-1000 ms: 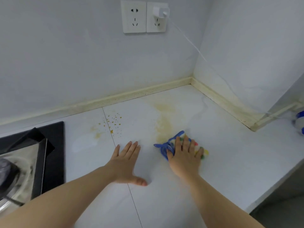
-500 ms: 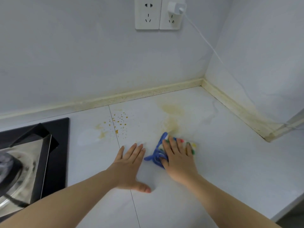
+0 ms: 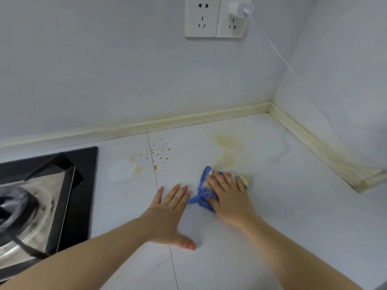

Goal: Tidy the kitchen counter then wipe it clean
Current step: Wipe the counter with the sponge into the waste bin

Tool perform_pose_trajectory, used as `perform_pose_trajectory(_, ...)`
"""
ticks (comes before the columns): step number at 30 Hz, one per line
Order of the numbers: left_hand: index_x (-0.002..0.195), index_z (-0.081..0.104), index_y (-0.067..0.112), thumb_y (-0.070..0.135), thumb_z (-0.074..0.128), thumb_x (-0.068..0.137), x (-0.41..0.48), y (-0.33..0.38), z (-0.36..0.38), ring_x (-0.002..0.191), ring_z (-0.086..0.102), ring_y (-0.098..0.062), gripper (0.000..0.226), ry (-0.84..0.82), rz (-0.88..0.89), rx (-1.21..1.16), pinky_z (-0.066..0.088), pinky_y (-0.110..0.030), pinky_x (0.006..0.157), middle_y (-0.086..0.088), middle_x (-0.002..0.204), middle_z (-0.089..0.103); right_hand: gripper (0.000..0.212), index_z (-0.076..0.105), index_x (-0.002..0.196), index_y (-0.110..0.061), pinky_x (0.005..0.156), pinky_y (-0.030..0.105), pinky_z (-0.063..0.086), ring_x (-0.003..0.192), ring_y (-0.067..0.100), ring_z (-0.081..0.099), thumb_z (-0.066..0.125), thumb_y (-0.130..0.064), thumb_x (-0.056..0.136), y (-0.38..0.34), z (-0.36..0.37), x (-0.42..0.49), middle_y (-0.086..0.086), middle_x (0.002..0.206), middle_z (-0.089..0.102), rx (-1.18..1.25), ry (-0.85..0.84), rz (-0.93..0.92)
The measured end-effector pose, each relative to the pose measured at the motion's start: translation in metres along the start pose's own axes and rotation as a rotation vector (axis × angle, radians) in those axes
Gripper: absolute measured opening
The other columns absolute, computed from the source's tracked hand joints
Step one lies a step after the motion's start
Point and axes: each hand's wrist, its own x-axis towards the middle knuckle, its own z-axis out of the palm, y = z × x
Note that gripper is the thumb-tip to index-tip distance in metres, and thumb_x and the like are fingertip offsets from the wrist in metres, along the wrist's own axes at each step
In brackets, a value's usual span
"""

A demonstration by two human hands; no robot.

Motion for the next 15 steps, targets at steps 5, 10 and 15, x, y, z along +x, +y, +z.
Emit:
perform_pose_trajectory(5, 0.145, -0.025, 0.015, 0.091, 0.013, 0.036, -0.001, -0.001, 0.002, 0.128, -0.043, -0.014, 0.138, -0.006, -0.001, -0.007, -0.025, -0.044, 0.109, 0.011, 0.138, -0.04, 0.059, 0.017, 0.15, -0.02, 0.114, 0.055, 0.012, 0.145, 0.03, 0.014, 0.02, -0.048, 0.098, 0.025, -0.016, 0.022, 0.006, 0.159, 0.011, 0.104, -0.061, 0.429)
perform_pose_trajectory(10, 0.143, -0.028, 0.014, 0.091, 0.012, 0.038, 0.003, -0.003, 0.003, 0.129, -0.043, -0.013, 0.136, -0.005, 0.008, -0.022, -0.028, -0.041, 0.107, 0.009, 0.139, -0.041, 0.069, 0.064, 0.121, -0.02, 0.088, 0.057, 0.047, 0.111, 0.035, 0.062, 0.015, -0.055, 0.089, -0.003, -0.001, 0.018, 0.006, 0.128, 0.061, -0.017, -0.148, 0.081)
perform_pose_trajectory(15, 0.129, -0.041, 0.019, 0.091, 0.016, 0.045, 0.0, -0.006, -0.004, 0.126, -0.042, -0.001, 0.124, 0.141, -0.048, -0.236, -0.026, -0.027, 0.109, 0.014, 0.141, -0.039, 0.063, 0.004, 0.151, -0.026, 0.118, 0.048, 0.003, 0.147, 0.025, 0.0, 0.01, -0.055, 0.096, 0.05, -0.015, 0.039, -0.002, 0.16, -0.003, 0.087, -0.091, 0.344)
